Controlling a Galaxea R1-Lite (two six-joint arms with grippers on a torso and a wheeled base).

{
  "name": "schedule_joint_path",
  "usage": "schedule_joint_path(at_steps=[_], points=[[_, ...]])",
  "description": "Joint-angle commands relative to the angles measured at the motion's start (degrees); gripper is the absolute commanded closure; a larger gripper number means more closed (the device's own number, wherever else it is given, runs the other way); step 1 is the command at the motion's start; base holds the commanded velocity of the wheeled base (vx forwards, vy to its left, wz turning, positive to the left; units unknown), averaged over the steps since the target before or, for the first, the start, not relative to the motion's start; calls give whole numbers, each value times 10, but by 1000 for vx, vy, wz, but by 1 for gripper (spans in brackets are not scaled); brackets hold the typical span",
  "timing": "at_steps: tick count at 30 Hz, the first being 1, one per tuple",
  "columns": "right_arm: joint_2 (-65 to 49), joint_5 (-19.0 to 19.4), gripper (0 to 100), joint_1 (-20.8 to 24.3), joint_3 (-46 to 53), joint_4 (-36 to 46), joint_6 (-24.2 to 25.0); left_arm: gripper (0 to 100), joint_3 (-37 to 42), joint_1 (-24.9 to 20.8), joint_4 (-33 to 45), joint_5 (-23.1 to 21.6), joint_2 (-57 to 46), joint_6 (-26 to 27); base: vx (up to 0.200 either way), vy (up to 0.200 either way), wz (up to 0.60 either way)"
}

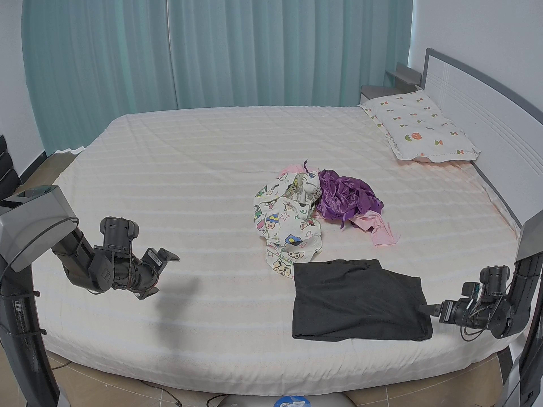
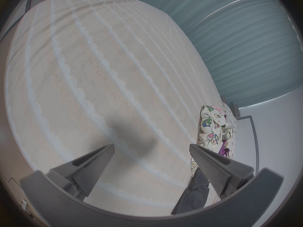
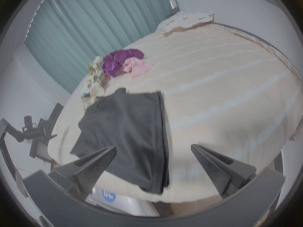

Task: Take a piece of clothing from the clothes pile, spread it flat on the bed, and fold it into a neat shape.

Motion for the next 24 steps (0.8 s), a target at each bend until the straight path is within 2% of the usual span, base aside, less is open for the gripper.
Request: schedule_joint_path(at_steps=[1, 4, 8, 13, 24], points=[[-5, -17, 0, 58, -119, 43, 68, 0, 0, 0, 0, 0, 1, -1, 0, 0, 0], [32, -51, 0, 102, -209, 101, 107, 0, 1, 0, 0, 0, 1, -1, 0, 0, 0], [74, -78, 0, 130, -286, 153, 116, 0, 1, 0, 0, 0, 1, -1, 0, 0, 0], [111, -80, 0, 147, -363, 219, 118, 0, 1, 0, 0, 1, 1, -1, 0, 0, 0], [142, -84, 0, 157, -426, 243, 118, 0, 1, -1, 0, 13, 1, 0, 0, 0, 0]])
